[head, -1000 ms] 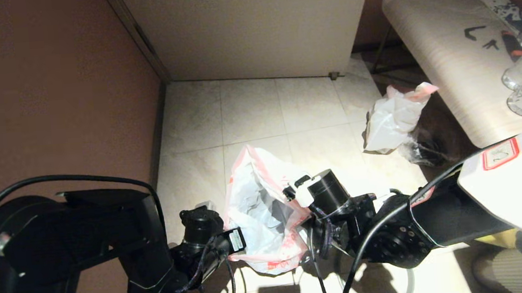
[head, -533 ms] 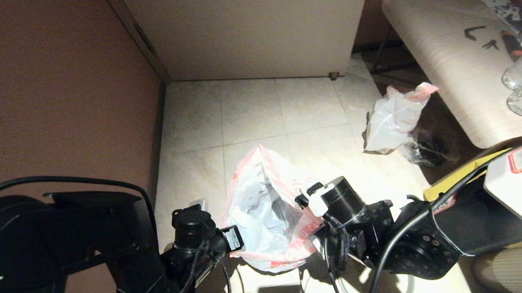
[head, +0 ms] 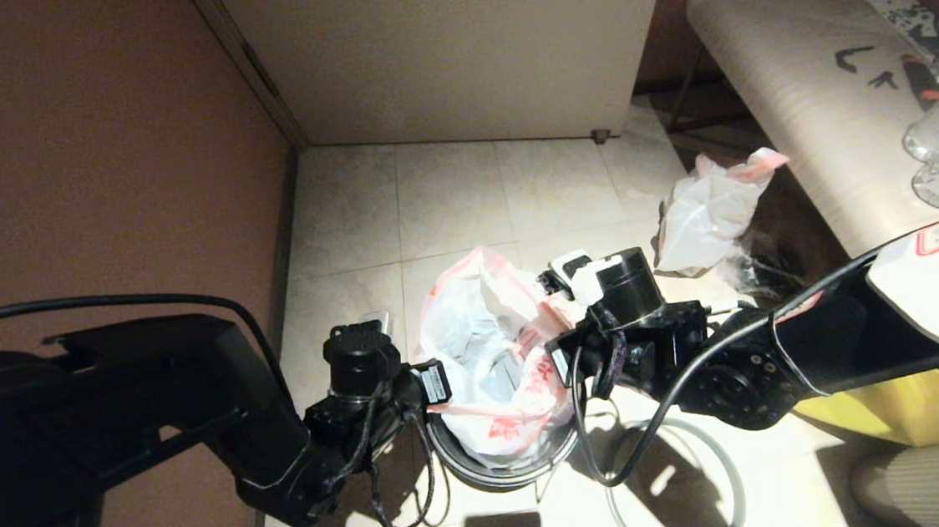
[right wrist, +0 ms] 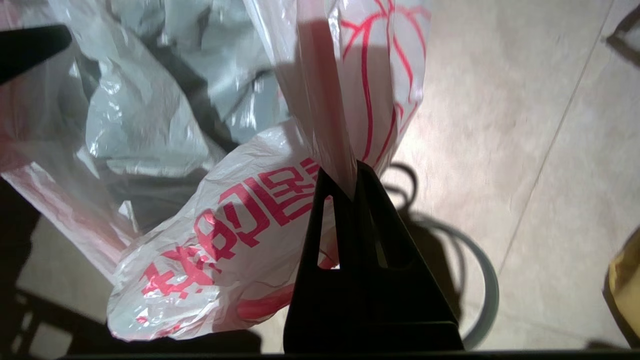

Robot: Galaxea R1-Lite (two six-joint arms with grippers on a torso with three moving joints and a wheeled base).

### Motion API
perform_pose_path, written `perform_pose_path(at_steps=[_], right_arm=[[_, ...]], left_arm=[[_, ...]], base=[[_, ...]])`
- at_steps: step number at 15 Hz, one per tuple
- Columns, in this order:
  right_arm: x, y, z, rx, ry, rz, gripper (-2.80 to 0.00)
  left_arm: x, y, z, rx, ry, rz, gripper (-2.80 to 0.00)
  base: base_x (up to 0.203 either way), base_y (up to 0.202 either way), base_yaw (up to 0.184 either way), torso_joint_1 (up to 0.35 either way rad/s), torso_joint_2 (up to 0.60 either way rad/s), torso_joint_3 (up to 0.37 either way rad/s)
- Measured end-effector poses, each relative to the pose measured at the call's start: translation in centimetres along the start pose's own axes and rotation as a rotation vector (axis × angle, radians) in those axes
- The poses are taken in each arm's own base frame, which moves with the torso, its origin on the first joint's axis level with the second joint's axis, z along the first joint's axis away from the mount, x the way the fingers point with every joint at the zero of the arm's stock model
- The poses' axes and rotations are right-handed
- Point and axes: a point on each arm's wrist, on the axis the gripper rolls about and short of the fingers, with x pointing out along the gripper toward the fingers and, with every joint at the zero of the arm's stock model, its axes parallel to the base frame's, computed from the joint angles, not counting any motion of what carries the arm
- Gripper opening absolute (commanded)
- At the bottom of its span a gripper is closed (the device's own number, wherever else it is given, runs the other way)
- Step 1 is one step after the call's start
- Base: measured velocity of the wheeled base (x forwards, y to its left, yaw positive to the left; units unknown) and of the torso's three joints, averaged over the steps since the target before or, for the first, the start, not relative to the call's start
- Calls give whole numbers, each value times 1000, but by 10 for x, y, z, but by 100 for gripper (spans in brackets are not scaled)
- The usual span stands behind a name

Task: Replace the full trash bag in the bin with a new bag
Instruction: Put the new garbage bag on the trash can

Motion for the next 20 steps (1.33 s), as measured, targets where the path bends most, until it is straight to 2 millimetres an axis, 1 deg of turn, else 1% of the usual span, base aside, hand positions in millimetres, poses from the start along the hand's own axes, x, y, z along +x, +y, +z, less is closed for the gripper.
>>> perform_pose_path(at_steps=[1,2,3,5,7,10,12,13,17,19,20], right_arm=[[5,-4,-1,6,-10,-6,-280],[8,-6,-11,1,16,-12,-280],[9,-7,-23,-6,44,-13,-280],[6,-6,-46,-21,81,-11,-280],[5,0,-68,-40,109,-5,-280],[11,8,-94,-75,175,3,-280],[18,12,-111,-101,223,-6,-280],[22,14,-117,-111,242,-6,-280],[36,19,-137,-154,292,-3,-280],[42,21,-142,-175,300,-2,-280],[47,22,-141,-183,293,-2,-280]], left_arm=[[3,2,5,1,6,15,-280],[5,5,6,0,12,29,-280],[2,9,2,1,25,41,-280],[-9,19,-17,7,54,62,-280],[-19,28,-41,39,56,70,-280],[-22,39,-78,133,78,93,-280],[-22,34,-98,196,119,83,-280],[-21,33,-104,204,134,78,-280],[-15,29,-110,212,137,65,-280],[-14,26,-111,216,137,57,-280],[-14,25,-112,217,137,54,-280]], base=[[0,0,0,0,0,0],[0,0,0,0,0,0],[0,0,0,0,0,0],[0,0,0,0,0,0],[0,0,0,0,0,0],[0,0,0,0,0,0],[0,0,0,0,0,0],[0,0,0,0,0,0],[0,0,0,0,0,0],[0,0,0,0,0,0],[0,0,0,0,0,0]])
